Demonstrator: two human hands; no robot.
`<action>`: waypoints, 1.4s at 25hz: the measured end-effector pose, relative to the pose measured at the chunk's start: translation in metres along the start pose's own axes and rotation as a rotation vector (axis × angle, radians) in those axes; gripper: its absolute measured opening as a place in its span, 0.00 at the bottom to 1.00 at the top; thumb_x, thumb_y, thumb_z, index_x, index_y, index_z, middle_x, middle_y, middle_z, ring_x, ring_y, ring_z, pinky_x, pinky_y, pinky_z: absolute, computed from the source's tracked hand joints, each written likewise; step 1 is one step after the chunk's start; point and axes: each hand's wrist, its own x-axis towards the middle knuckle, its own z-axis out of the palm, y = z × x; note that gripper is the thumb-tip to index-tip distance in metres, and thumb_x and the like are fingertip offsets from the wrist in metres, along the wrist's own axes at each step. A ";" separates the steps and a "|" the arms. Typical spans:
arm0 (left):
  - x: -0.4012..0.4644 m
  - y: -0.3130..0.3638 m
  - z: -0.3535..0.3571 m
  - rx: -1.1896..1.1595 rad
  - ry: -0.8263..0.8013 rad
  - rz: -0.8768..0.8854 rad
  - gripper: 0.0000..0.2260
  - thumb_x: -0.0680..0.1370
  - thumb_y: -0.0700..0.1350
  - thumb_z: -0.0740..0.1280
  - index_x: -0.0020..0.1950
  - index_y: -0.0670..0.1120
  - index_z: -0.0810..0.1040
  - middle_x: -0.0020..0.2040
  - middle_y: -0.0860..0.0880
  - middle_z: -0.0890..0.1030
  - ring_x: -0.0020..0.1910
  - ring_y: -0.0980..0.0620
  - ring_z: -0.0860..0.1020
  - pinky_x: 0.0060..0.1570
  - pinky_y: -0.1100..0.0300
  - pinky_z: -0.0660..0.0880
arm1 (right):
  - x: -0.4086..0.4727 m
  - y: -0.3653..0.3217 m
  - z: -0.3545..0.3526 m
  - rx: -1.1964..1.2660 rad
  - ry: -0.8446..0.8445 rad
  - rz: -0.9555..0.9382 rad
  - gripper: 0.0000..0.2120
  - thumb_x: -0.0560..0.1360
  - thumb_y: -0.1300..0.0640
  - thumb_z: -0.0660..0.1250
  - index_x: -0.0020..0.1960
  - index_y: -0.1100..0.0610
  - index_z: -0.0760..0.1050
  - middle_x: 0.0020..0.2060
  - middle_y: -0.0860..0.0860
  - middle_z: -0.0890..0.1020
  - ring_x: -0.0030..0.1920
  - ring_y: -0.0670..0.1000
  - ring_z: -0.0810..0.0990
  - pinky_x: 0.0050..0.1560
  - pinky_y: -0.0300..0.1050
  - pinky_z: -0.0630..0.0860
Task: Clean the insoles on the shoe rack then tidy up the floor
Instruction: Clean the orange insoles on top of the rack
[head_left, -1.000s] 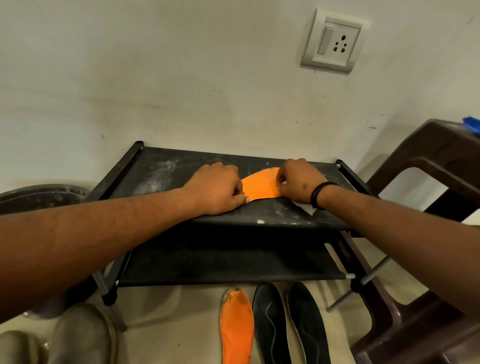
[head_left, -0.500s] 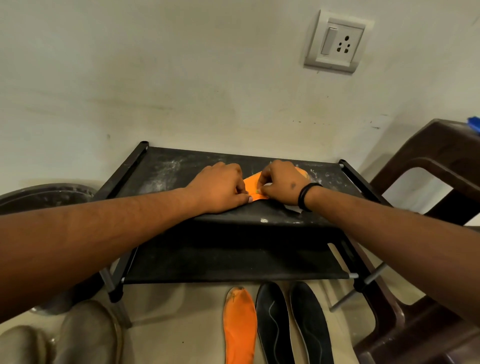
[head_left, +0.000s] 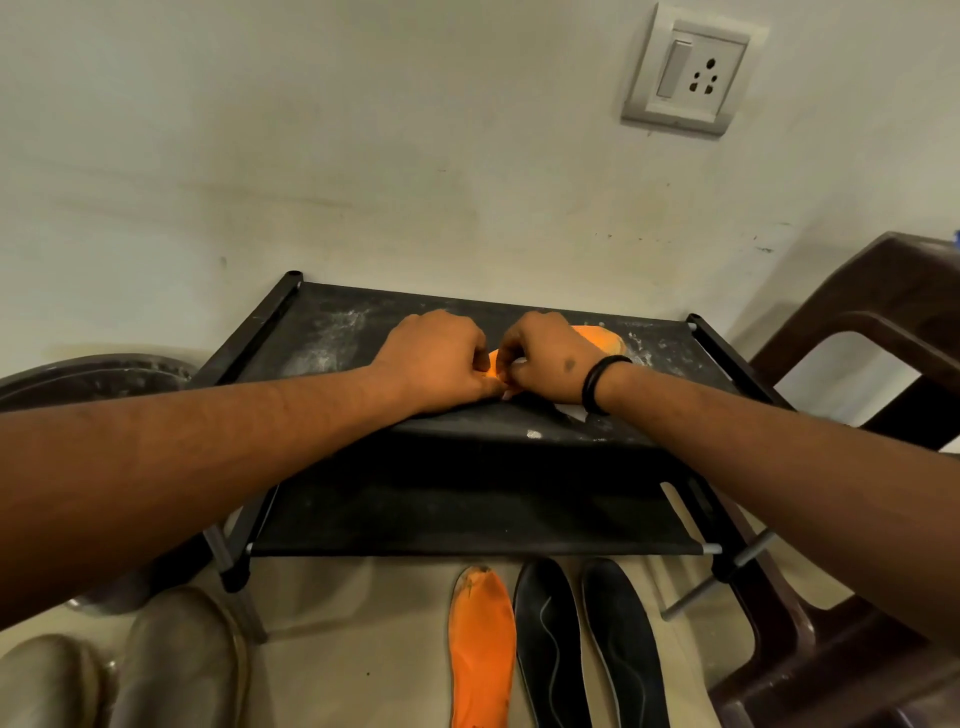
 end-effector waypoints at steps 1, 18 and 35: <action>0.000 0.001 0.000 0.001 0.000 0.001 0.21 0.70 0.68 0.69 0.46 0.51 0.85 0.39 0.53 0.83 0.39 0.54 0.79 0.43 0.55 0.77 | -0.001 -0.001 0.000 0.024 -0.011 -0.023 0.05 0.72 0.63 0.69 0.46 0.56 0.83 0.44 0.51 0.83 0.47 0.52 0.82 0.52 0.52 0.80; -0.005 0.008 -0.007 0.089 0.071 -0.063 0.24 0.67 0.72 0.68 0.34 0.50 0.82 0.31 0.52 0.80 0.35 0.52 0.78 0.43 0.51 0.79 | 0.009 -0.001 0.001 0.028 0.043 0.006 0.07 0.74 0.60 0.67 0.46 0.55 0.84 0.44 0.52 0.86 0.44 0.52 0.83 0.50 0.52 0.81; -0.005 0.010 -0.007 0.153 0.052 -0.043 0.25 0.70 0.71 0.67 0.32 0.49 0.79 0.31 0.52 0.78 0.35 0.53 0.76 0.42 0.54 0.74 | 0.028 0.006 0.005 0.021 0.104 0.113 0.05 0.73 0.58 0.68 0.42 0.55 0.83 0.44 0.52 0.85 0.45 0.53 0.82 0.48 0.50 0.81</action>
